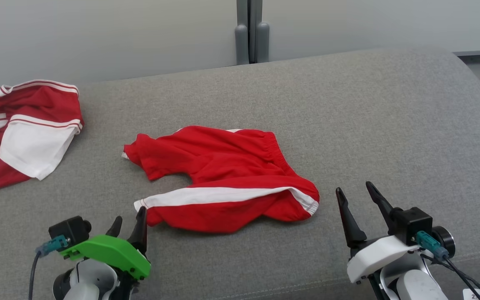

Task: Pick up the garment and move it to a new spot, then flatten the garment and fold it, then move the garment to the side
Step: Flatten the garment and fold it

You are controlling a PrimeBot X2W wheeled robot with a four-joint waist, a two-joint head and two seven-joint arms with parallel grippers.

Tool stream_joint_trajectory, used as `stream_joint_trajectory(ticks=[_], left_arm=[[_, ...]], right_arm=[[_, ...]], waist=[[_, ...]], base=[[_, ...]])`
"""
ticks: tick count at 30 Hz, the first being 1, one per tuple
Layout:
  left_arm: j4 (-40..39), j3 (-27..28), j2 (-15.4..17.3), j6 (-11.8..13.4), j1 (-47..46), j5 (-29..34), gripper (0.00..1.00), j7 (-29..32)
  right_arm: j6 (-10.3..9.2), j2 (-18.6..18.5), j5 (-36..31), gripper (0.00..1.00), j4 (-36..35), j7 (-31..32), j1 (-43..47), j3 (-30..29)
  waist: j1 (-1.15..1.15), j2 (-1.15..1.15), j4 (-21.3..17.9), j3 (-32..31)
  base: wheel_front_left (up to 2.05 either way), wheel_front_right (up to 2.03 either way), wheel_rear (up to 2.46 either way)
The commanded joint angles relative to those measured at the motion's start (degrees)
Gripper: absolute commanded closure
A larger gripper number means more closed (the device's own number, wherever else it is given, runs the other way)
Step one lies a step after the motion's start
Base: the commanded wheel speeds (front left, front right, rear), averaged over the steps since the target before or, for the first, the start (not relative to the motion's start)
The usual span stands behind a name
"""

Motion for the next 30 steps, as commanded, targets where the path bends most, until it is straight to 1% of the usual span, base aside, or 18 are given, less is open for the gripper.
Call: stream_joint_trajectory(ticks=[1,3,5,9,16,18,19,21,22,23,24,27,28,29,30], left_arm=[[0.48,0.14,0.05,0.03,-1.16,-0.34,0.00,0.51],[2.19,0.59,-0.04,0.20,-2.93,-1.76,0.00,2.32],[4.05,1.16,-0.46,-0.86,-4.60,-3.29,0.00,3.49],[8.02,1.76,-0.23,-1.83,-7.22,-4.95,0.00,4.73],[12.07,2.12,-1.02,-3.44,-10.69,-6.14,0.00,4.13],[12.52,1.95,-1.07,-3.39,-11.08,-5.90,0.00,4.06],[12.61,1.82,-1.16,-3.39,-11.23,-5.87,0.16,4.28],[12.37,1.53,-1.28,-3.29,-11.34,-5.96,0.34,4.81],[12.27,1.34,-1.15,-3.02,-11.32,-5.78,0.39,5.26],[12.05,1.06,-0.94,-2.86,-11.26,-5.53,0.36,5.64],[11.70,0.89,-0.83,-2.67,-11.17,-5.50,0.38,5.94],[10.39,0.33,-0.49,-2.34,-10.73,-5.40,0.59,7.03],[10.00,0.21,-0.40,-2.15,-10.53,-5.42,0.64,7.27],[9.64,0.03,-0.16,-2.00,-10.28,-5.31,0.85,7.82],[9.09,-0.13,0.06,-1.88,-10.04,-5.20,1.00,8.22]], right_arm=[[-0.02,-0.16,-0.15,0.00,0.05,-0.27,-0.86,-0.08],[-0.02,-0.15,-0.23,0.00,0.23,-0.37,-1.14,-0.10],[-0.02,-0.15,-0.28,0.00,0.46,-0.44,-1.50,-0.03],[-0.02,-0.16,-0.37,0.00,0.69,-0.73,-2.48,0.10],[-0.02,-0.16,-0.82,0.00,1.06,-1.08,-3.11,-0.55],[-0.02,-0.17,-0.83,0.00,1.13,-1.19,-3.13,-0.67],[-0.02,-0.16,-0.85,0.00,1.14,-1.24,-3.14,-0.73],[-0.02,-0.15,-0.86,0.00,1.15,-1.34,-3.09,-0.80],[-0.02,-0.15,-0.88,0.00,1.16,-1.31,-3.04,-0.83],[-0.02,-0.16,-0.87,0.00,1.18,-1.32,-2.99,-0.83],[-0.02,-0.16,-0.87,0.00,1.16,-1.36,-2.96,-0.83],[-0.02,-0.16,-0.88,0.00,1.14,-1.46,-2.88,-0.86],[-0.02,-0.15,-0.87,0.00,1.18,-1.48,-2.91,-0.85],[-0.02,-0.16,-0.82,0.00,1.23,-1.52,-2.99,-0.80],[-0.02,-0.16,-0.74,0.00,1.26,-1.54,-3.07,-0.75]], waist=[[0.00,0.00,-0.33,0.73],[0.00,0.00,-0.61,1.45],[0.00,0.00,-0.96,2.08],[0.00,0.00,-1.82,3.35],[0.00,0.00,-2.65,5.01],[0.00,0.00,-2.70,5.20],[0.00,0.00,-2.68,5.27],[0.00,0.00,-2.57,5.38],[0.00,0.00,-2.51,5.41],[0.00,0.00,-2.43,5.45],[0.00,0.00,-2.33,5.49],[0.00,0.00,-2.00,5.58],[0.00,0.00,-1.88,5.61],[0.00,0.00,-1.78,5.63],[0.00,0.00,-1.69,5.66]], base=[[0.00,0.00,0.00],[0.00,0.00,0.00],[0.00,0.00,0.00],[0.00,0.00,0.00],[0.00,0.00,0.00],[0.00,0.00,0.00],[0.00,0.00,0.00],[0.00,0.00,0.00],[0.00,0.00,0.00],[0.00,0.00,0.00],[0.00,0.00,0.00],[0.00,0.00,0.00],[0.00,0.00,0.00],[0.00,0.00,0.00],[0.00,0.00,0.00]])
